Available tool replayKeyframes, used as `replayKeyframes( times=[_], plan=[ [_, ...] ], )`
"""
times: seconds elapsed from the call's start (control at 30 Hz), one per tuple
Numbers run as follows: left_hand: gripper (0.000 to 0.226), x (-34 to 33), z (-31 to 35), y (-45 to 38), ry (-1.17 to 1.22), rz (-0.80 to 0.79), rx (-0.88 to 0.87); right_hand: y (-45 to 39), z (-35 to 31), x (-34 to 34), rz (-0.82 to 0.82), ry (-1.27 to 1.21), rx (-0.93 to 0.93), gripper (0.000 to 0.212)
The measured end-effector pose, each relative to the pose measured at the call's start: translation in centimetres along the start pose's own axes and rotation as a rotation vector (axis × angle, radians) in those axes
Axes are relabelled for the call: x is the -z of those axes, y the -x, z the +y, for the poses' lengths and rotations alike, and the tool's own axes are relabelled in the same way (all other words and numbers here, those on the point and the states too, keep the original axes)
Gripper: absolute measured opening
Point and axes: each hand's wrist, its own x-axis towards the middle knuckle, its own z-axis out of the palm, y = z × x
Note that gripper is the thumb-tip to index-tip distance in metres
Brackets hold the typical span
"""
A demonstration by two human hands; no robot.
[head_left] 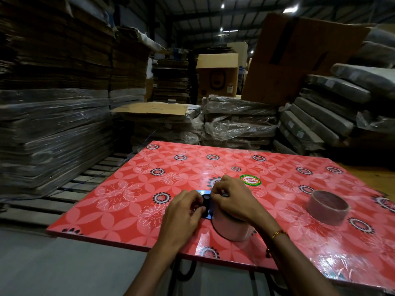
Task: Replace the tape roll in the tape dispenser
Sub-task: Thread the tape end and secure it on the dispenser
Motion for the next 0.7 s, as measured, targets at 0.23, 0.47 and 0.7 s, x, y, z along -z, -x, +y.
replayKeyframes(
  times=[0.23, 0.47, 0.7],
  plan=[
    [0.007, 0.08, -0.02, -0.28, 0.014, -0.005, 0.007, 0.2, -0.36, 0.3, -0.005, 0.001, 0.0, 0.027],
    [0.01, -0.29, -0.1, 0.3, -0.036, -0.003, -0.013, 0.38, -0.39, 0.48, -0.022, -0.014, 0.0, 0.025],
    [0.013, -0.05, -0.12, -0.34, 0.023, -0.015, 0.037, 0.6, -0.68, 1.0, -0.076, -0.026, 0.011, 0.029]
  ],
)
